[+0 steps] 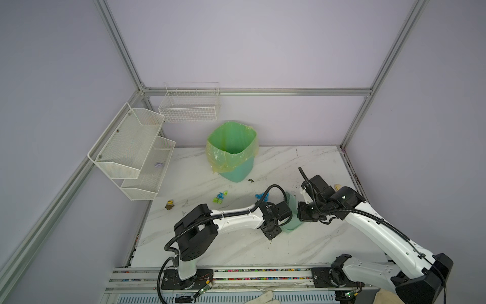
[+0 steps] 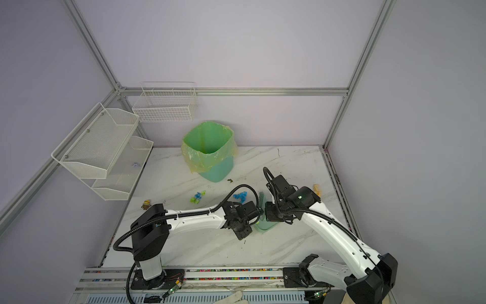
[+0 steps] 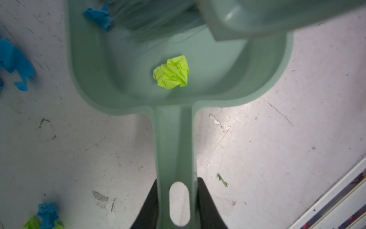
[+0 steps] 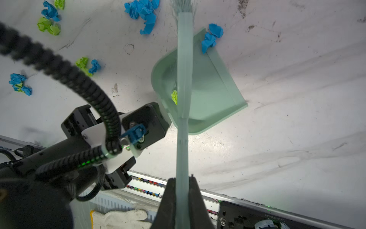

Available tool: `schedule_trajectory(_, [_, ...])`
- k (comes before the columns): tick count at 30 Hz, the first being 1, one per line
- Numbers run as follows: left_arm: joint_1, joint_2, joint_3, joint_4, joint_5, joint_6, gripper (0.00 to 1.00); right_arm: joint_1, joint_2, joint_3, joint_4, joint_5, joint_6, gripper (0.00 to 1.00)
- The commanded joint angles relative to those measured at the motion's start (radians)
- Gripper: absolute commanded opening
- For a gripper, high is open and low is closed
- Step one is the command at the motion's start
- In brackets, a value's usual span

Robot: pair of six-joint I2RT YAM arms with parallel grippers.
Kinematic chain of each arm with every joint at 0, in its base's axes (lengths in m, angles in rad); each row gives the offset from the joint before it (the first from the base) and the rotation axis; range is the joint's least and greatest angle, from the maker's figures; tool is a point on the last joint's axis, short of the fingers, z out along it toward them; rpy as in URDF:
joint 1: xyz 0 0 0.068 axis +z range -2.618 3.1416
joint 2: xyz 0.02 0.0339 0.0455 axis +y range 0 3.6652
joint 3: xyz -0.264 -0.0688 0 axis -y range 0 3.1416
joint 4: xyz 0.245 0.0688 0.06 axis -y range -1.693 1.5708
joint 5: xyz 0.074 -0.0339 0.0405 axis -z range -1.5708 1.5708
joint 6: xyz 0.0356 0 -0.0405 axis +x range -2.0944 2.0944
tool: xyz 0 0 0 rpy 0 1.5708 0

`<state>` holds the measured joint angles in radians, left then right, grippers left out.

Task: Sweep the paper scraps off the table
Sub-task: 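Sweep scraps into the dustpan with the right gripper's brush toward the left gripper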

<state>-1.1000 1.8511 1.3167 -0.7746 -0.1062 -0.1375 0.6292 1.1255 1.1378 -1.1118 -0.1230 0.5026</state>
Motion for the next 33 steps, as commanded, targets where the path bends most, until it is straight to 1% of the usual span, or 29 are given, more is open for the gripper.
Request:
schedule_trajectory(1, [0.009, 0.002, 0.074, -0.017, -0.015, -0.007, 0.0, 0.003, -0.011, 0.049, -0.054, 0.087, 0.042, 0.0])
schedule_trajectory(5, [0.021, -0.008, 0.061, -0.005, -0.004, -0.028, 0.0, 0.001, 0.047, 0.109, -0.045, 0.263, 0.05, 0.0])
schedule_trajectory(9, [0.033, -0.019, 0.042, 0.0, -0.012, -0.037, 0.0, -0.001, 0.134, 0.181, 0.019, 0.34, 0.009, 0.0])
schedule_trajectory(13, [0.04, -0.03, 0.027, 0.011, -0.018, -0.038, 0.0, -0.035, 0.232, 0.247, 0.048, 0.4, -0.039, 0.0])
schedule_trajectory(16, [0.045, -0.033, 0.027, 0.012, -0.023, -0.038, 0.0, -0.053, 0.281, 0.274, 0.089, 0.403, -0.067, 0.0])
schedule_trajectory(18, [0.045, -0.036, 0.024, 0.012, -0.027, -0.039, 0.0, -0.072, 0.296, 0.276, 0.135, 0.381, -0.085, 0.0])
schedule_trajectory(23, [0.05, -0.042, 0.018, 0.014, -0.038, -0.037, 0.0, -0.109, 0.346, 0.256, 0.219, 0.35, -0.114, 0.0])
schedule_trajectory(27, [0.057, -0.039, 0.022, 0.013, -0.038, -0.034, 0.0, -0.112, 0.389, 0.208, 0.254, 0.325, -0.116, 0.0])
schedule_trajectory(33, [0.068, -0.032, 0.027, 0.012, -0.03, -0.033, 0.0, -0.11, 0.365, 0.089, 0.301, 0.222, -0.099, 0.0])
